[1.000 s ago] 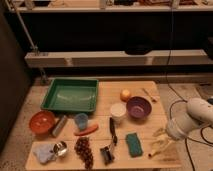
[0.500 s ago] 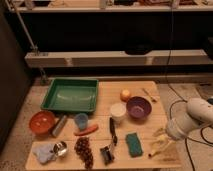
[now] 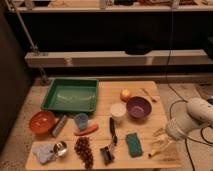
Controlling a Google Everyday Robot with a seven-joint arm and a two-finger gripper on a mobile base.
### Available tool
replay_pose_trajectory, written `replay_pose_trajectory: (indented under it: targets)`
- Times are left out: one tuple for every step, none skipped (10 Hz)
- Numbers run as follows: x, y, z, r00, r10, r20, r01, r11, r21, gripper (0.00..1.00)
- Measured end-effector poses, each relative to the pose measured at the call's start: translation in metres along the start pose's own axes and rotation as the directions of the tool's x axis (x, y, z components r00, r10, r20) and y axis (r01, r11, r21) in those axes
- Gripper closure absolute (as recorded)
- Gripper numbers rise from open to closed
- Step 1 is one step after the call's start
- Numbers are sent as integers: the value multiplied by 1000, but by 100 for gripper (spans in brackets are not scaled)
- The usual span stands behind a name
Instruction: Place apple in table surface
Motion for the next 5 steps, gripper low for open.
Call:
replay_pose_trajectory:
  targets:
    - [0, 0, 0, 1000, -3, 1, 3, 1000, 1, 46]
    - [-1, 0, 0, 1000, -10, 0, 10, 1000, 3, 46]
    - [-5, -2, -2, 999, -35, -12, 35, 999, 16, 46]
    - [-16, -11, -7, 996, -79, -31, 80, 996, 36, 46]
    - [-30, -27, -13, 991, -126, -51, 129, 990, 59, 46]
